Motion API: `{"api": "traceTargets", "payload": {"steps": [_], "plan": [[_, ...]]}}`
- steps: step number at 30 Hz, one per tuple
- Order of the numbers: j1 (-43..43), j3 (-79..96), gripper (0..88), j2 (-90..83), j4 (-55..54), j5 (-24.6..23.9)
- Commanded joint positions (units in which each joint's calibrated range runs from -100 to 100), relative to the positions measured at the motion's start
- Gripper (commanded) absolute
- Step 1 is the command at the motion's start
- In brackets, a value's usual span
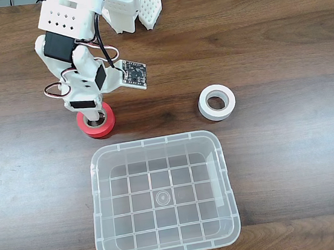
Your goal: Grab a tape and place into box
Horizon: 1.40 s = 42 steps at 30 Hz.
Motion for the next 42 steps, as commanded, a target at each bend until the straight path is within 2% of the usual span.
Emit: {"api": "traceTargets", "payload": {"steps": [1, 6, 13, 21, 28, 36, 42], "plan": [[0.2, -4.0, 7.2, -0.6, -0.1, 0.2], [0.2, -4.1, 2.1, -1.3, 0.3, 0.2], [0.8, -4.1, 2.0, -6.3, 1.2, 0.2], [-1.9, -8.8, 2.8, -24.8, 11.0, 0.2], [-6.8, -14.9, 2.8, -33.5, 18.9, -0.3], [-12.8, -27.5, 2.8, -33.6, 20.7, -1.5], [-16.5, -40.4, 2.8, -23.2, 20.7, -3.5]]}}
